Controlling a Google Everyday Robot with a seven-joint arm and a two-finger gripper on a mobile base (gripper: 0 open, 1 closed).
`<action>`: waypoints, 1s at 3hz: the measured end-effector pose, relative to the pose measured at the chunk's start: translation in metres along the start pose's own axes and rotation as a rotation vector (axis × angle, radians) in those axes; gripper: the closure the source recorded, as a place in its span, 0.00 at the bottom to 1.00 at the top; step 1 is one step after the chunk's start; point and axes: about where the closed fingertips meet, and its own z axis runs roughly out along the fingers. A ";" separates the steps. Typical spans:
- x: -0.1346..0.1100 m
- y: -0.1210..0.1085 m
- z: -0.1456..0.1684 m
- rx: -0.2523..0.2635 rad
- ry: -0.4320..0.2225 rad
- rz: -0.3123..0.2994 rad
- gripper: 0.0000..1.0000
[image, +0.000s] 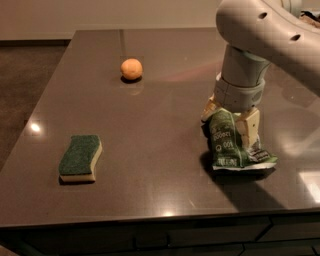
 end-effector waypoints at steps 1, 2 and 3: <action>-0.008 -0.003 -0.006 0.012 -0.010 0.014 0.61; -0.022 -0.013 -0.029 0.057 -0.047 0.056 0.83; -0.042 -0.031 -0.057 0.111 -0.128 0.113 1.00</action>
Offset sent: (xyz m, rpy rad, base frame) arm -0.0128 0.0501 0.0626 0.1558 -0.0005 -0.1204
